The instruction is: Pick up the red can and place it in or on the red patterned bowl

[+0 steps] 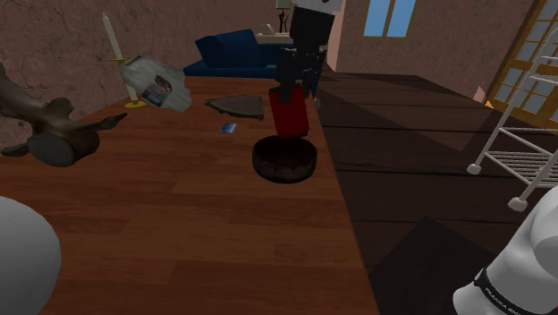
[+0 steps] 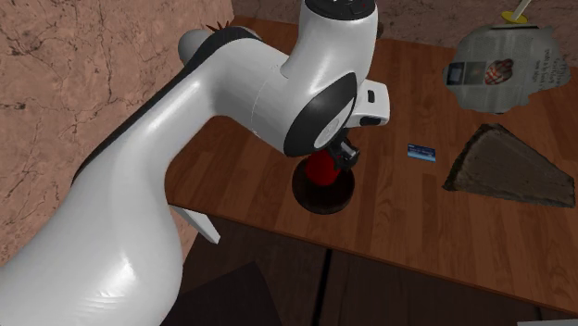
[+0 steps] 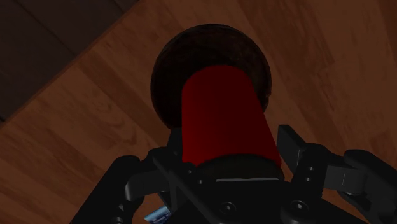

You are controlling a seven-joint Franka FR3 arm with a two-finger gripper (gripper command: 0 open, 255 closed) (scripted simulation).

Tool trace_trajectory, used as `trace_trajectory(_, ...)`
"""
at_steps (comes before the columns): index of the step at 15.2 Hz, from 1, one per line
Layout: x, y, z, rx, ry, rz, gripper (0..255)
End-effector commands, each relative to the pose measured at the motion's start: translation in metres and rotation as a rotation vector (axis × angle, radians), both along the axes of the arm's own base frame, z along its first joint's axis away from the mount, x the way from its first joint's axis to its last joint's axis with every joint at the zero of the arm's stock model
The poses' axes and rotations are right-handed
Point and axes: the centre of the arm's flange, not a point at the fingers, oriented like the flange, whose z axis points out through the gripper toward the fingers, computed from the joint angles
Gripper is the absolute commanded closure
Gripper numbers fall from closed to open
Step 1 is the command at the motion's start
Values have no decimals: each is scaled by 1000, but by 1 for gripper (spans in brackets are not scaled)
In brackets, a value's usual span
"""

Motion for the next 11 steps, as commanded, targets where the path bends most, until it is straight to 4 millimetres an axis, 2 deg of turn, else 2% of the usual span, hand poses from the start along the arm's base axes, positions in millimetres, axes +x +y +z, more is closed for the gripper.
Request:
trace_trajectory(1,0,1,-11,0,-1,0,255)
trace_trajectory(8,0,1,-48,0,-1,0,255)
trace_trajectory(11,0,1,-48,0,-1,0,255)
